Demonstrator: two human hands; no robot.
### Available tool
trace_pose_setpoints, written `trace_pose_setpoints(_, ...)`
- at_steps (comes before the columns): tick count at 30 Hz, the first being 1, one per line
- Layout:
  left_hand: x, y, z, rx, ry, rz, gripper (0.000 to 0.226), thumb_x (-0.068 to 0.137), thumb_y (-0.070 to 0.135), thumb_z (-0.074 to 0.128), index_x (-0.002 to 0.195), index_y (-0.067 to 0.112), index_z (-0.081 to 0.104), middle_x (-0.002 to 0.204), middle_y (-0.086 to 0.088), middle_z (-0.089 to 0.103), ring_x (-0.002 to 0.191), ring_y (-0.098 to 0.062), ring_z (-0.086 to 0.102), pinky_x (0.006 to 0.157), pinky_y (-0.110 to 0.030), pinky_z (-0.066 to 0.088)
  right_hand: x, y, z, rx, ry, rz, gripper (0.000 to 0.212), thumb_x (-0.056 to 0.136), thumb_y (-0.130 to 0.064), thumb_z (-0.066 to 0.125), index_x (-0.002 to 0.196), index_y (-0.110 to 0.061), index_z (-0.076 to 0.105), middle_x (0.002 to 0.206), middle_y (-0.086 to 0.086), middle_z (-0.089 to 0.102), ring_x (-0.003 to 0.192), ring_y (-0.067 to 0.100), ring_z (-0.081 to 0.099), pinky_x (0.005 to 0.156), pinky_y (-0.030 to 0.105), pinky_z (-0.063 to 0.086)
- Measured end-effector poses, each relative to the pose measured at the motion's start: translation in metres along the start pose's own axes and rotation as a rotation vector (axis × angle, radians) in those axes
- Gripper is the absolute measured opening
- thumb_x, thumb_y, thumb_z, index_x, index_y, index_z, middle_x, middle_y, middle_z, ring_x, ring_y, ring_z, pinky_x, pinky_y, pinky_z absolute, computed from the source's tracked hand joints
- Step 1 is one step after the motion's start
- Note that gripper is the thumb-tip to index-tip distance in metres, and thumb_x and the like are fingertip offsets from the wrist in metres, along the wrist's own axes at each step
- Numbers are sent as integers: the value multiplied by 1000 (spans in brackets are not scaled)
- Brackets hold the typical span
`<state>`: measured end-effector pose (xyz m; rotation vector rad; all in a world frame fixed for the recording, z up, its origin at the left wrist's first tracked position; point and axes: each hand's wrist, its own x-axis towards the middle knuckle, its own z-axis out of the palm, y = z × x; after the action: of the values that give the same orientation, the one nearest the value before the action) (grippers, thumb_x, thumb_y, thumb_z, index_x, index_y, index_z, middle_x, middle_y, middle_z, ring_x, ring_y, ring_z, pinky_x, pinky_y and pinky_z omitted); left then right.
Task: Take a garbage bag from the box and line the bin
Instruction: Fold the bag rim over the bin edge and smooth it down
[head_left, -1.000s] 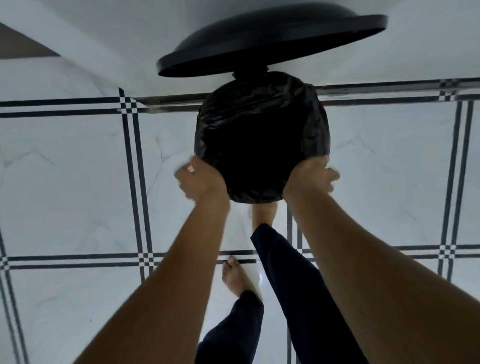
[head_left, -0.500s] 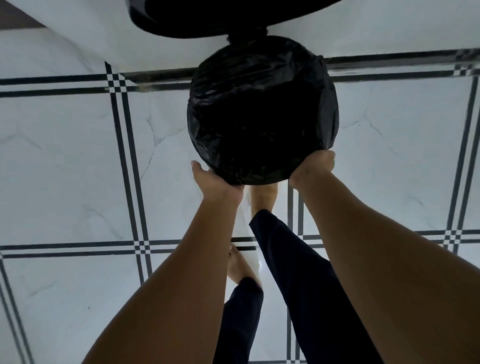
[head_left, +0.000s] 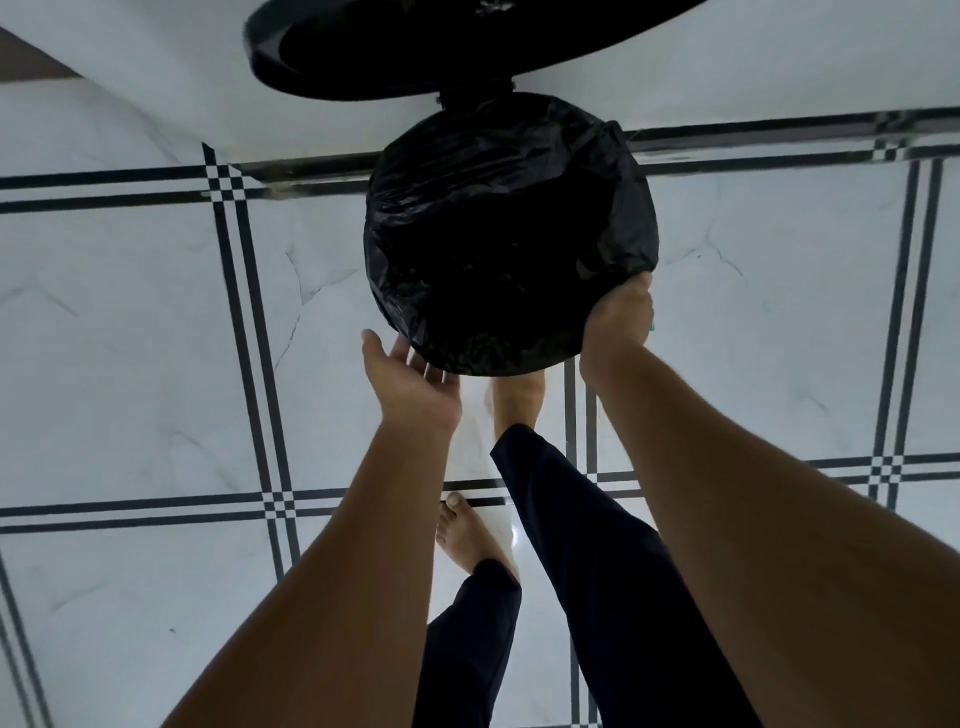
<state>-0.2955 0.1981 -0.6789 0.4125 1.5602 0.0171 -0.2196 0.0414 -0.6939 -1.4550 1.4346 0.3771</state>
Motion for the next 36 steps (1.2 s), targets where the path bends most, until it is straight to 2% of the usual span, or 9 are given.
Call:
trace_pose_setpoints(4,8,19,2,307,204,378,30,92,22,54,64,14,50,63,-4,48,58,-16,41,59,-29,38,5,-19,-7,-81,214,-202,34,100,-18,38,129,-9,55,124,7,57,106,26,56,83,34,43)
trace_pose_setpoints(8,1,34,36,557,60,681,42,95,32,48,113,-3,65,117,-24,68,107,-41,65,102,-50,53,9,-46,8,-172,201,-544,31,102,-18,39,122,-7,61,113,6,60,106,23,55,86,28,41)
trace_pose_setpoints(12,8,42,54,799,45,837,46,102,40,39,95,6,70,84,-4,71,85,-24,67,91,-43,57,22,-59,24,-476,72,-502,48,108,-41,27,129,-13,60,131,9,62,127,32,46,95,34,30)
trace_pose_setpoints(18,29,52,54,1074,114,903,38,97,41,33,77,25,61,78,6,66,90,-29,66,96,-53,51,33,-68,35,-741,60,-484,53,107,-45,13,135,-19,50,141,1,58,131,28,51,109,49,25)
trace_pose_setpoints(22,37,68,65,1087,81,821,36,91,29,39,57,23,48,60,9,51,64,-21,49,78,-43,45,42,-80,35,-721,92,-462,50,107,-35,18,135,-15,54,140,3,58,132,28,49,111,48,28)
trace_pose_setpoints(25,28,76,75,1153,120,985,39,92,26,35,99,18,72,95,-1,73,90,-27,65,94,-44,49,38,-90,41,-540,247,-880,35,102,-24,31,109,-7,61,109,7,65,106,27,57,88,39,40)
trace_pose_setpoints(27,17,72,88,1129,-20,1100,42,97,19,35,118,14,71,110,-3,73,103,-24,66,96,-40,51,31,-90,54,-414,93,-1167,29,98,-16,36,98,-2,62,95,11,63,91,27,55,79,36,40)
trace_pose_setpoints(31,24,67,109,1188,-206,1044,40,105,22,38,139,18,59,134,-3,64,126,-21,57,106,-29,41,31,-91,81,-823,-89,-1360,38,103,-34,35,113,-9,63,112,12,66,103,34,57,82,37,36)
trace_pose_setpoints(36,57,78,122,1199,-155,900,35,104,49,38,96,22,59,85,6,61,92,-23,63,80,-35,48,41,-94,95,-1055,39,-1362,45,105,-46,28,116,-12,56,114,10,61,107,32,54,85,41,37)
